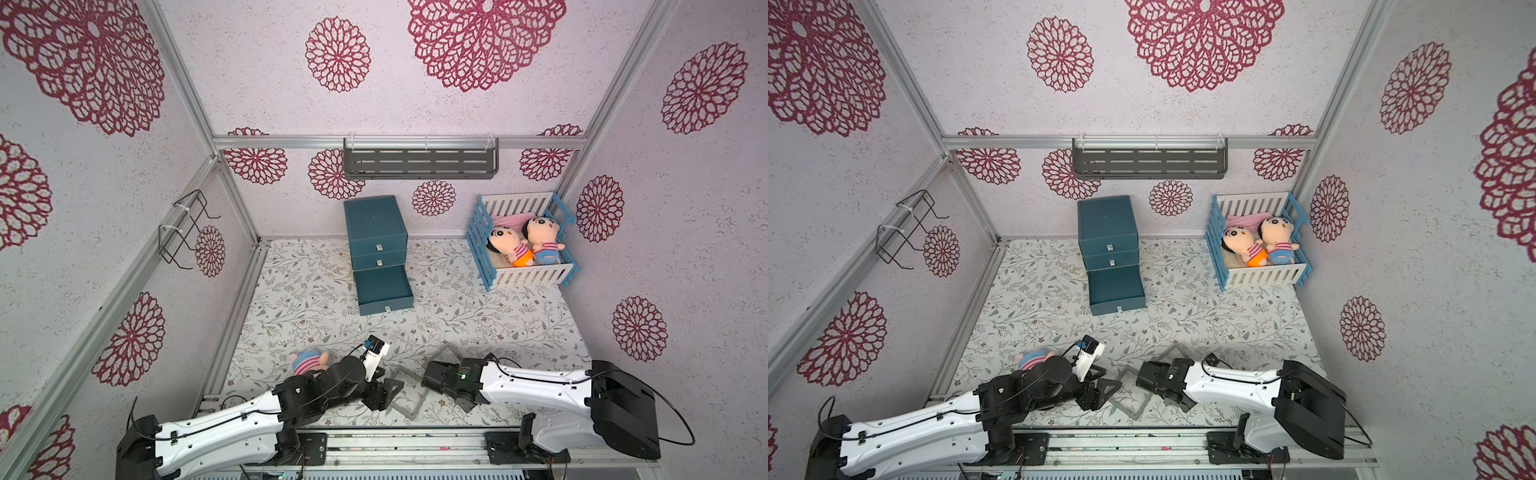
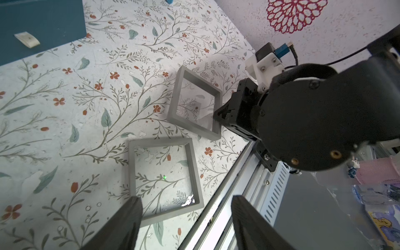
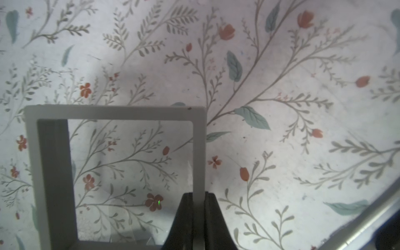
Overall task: Place the brooch boxes into the drawer by color
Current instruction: Pick up the brooch box from the center of the board.
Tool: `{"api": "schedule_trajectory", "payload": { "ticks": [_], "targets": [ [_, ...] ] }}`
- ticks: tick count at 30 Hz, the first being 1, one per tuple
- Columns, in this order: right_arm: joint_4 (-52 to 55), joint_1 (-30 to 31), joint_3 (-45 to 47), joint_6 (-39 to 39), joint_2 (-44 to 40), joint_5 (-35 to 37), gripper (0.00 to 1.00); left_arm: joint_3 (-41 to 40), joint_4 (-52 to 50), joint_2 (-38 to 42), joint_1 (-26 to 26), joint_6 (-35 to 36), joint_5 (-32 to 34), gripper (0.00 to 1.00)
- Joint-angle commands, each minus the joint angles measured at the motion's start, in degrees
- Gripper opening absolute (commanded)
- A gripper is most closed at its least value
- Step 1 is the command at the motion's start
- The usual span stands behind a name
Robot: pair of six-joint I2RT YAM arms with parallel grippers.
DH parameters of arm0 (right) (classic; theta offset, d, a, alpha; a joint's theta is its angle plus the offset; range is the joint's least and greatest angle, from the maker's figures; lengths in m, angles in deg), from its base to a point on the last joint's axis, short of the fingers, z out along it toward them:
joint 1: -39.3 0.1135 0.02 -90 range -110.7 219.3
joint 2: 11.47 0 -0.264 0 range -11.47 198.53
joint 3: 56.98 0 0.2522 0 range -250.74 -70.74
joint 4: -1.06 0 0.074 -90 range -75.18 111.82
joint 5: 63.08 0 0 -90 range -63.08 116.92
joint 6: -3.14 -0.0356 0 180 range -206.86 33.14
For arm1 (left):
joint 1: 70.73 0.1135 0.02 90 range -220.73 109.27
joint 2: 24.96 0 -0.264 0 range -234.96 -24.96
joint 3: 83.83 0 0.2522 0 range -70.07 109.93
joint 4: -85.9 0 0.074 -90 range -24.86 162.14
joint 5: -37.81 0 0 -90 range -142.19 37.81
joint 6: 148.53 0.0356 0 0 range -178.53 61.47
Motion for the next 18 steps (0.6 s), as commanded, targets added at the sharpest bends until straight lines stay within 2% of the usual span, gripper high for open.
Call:
{"api": "schedule_trajectory", "payload": {
  "ticks": [1, 6, 11, 18],
  "targets": [
    [5.0, -0.7, -2.6, 2.5, -0.4, 3.9, 0.0, 1.5, 0.2, -0.1, -0.4, 0.8, 1.3, 0.72],
    [8.6, -3.0, -6.2, 7.5, 0.1, 5.1, 0.0, 2.2, 0.8, -1.4, 0.4, 0.3, 1.5, 0.72],
    [11.3, -5.6, -12.3, 15.6, 1.6, 7.7, 0.0, 2.4, 2.2, -2.8, 4.3, -1.5, -1.1, 0.72],
    [7.3, -10.4, -18.7, 32.5, 3.2, 8.8, 0.0, 5.2, 1.9, -6.1, 11.0, -2.4, -3.0, 0.73]
  ]
}}
